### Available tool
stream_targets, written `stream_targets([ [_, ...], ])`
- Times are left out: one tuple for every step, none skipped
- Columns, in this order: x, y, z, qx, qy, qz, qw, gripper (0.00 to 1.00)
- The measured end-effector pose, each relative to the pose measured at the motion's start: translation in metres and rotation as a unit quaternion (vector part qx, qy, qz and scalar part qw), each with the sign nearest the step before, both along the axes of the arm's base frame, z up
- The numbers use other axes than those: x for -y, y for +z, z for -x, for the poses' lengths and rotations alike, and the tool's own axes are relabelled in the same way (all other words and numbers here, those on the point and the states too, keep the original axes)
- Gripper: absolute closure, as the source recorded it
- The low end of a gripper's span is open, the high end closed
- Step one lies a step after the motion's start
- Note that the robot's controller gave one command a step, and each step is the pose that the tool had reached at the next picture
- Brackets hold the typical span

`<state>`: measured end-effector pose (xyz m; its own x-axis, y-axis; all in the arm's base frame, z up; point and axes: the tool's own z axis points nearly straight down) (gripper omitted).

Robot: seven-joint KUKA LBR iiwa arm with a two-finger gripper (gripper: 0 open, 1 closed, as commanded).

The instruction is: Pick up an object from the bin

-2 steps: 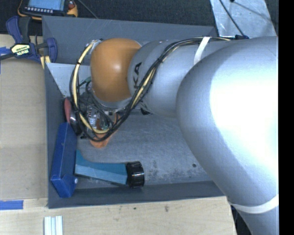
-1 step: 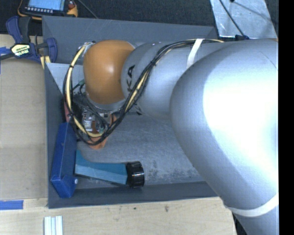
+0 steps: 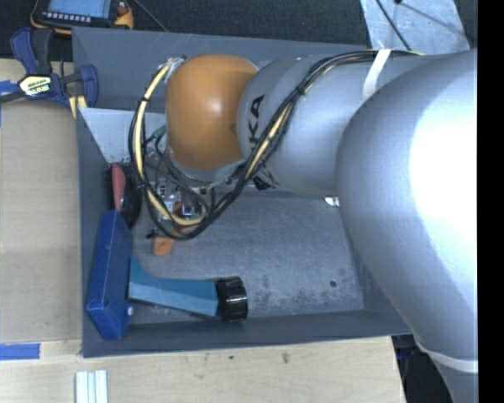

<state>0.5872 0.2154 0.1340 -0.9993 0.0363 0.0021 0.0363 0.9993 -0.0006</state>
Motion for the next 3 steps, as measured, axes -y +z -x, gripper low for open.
stream_targets([
  [0.017, 0.069, -0.013, 0.0015, 0.002, 0.000, 1.0000, 1.00],
  [0.030, 0.071, -0.006, 0.0024, -0.025, -0.001, 0.9997, 0.00],
  [0.035, 0.053, -0.002, 0.0016, -0.037, -0.001, 0.9993, 0.00],
])
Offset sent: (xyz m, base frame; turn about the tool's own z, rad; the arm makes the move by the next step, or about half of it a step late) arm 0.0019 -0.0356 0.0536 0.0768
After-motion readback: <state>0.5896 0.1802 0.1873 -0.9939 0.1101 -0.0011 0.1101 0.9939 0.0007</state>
